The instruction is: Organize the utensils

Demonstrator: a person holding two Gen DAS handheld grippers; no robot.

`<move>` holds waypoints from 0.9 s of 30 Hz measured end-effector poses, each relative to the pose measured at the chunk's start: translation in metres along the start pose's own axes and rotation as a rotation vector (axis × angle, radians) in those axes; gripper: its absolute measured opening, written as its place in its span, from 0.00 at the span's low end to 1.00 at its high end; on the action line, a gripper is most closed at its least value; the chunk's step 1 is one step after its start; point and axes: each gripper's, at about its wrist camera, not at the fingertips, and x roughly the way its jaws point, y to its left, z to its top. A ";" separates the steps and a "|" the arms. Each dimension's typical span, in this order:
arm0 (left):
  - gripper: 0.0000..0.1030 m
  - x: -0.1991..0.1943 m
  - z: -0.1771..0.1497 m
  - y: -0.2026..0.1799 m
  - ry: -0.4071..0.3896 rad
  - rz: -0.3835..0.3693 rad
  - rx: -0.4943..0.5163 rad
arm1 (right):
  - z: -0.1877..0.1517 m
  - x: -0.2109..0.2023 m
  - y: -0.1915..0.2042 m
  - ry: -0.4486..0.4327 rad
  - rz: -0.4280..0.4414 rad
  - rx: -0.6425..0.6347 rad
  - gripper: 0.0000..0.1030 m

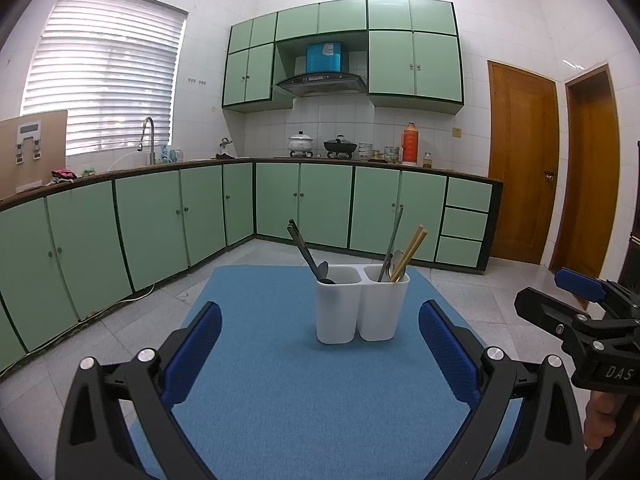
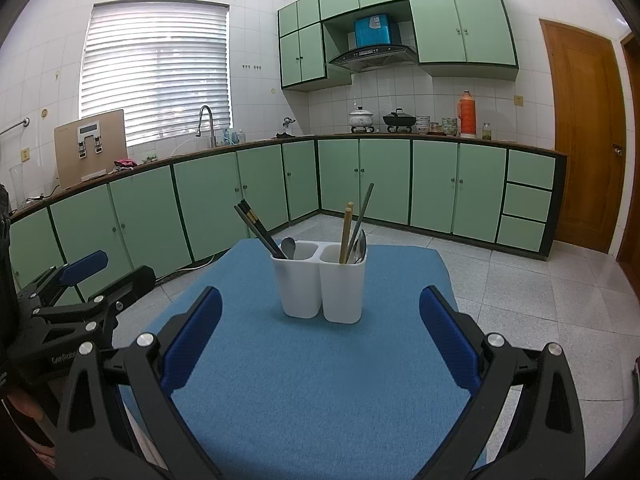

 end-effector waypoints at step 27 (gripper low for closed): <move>0.94 -0.002 0.001 -0.001 -0.005 0.009 0.007 | 0.001 0.001 0.003 0.001 0.000 -0.001 0.93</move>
